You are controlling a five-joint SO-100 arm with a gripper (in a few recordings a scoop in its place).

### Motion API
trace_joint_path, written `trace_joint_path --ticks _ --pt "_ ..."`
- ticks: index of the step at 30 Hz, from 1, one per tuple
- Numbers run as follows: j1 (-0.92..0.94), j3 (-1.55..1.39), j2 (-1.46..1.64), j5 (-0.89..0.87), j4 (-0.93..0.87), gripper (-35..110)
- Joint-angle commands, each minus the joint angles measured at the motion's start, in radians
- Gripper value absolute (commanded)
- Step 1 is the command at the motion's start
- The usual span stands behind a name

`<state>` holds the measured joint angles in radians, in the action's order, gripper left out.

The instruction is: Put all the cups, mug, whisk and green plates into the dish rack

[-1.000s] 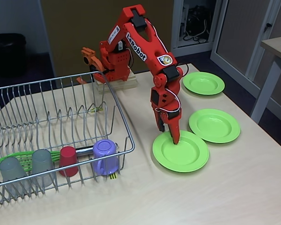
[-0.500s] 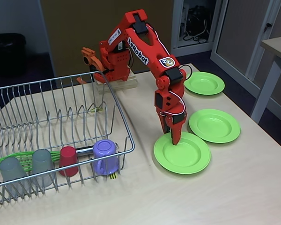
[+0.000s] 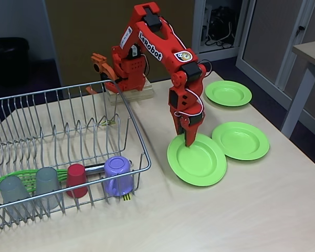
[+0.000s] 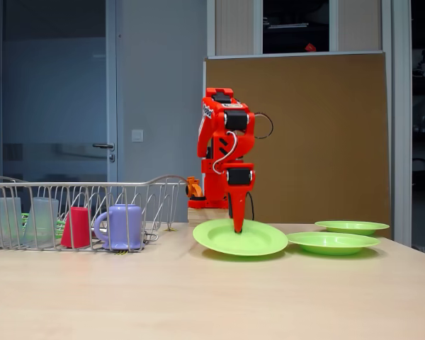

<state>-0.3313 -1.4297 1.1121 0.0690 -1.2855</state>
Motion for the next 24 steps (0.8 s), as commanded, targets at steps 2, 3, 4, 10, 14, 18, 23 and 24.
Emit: trace_joint_path --ticks 2,3,4,10,14,18,23,24 --pt "-0.060 0.023 0.169 0.041 -0.124 0" --pt "-0.069 0.023 0.193 0.041 -0.138 0" --pt "-0.077 0.023 0.216 0.044 -0.147 0" --pt "-0.104 -0.015 0.339 0.084 -0.138 0" --pt "-0.103 -0.038 0.407 0.106 -0.135 0" --pt "-0.097 -0.046 0.469 0.117 -0.158 0" --pt "-0.094 -0.072 0.543 0.146 -0.160 0" --pt "-0.094 -0.080 0.560 0.160 -0.155 0"
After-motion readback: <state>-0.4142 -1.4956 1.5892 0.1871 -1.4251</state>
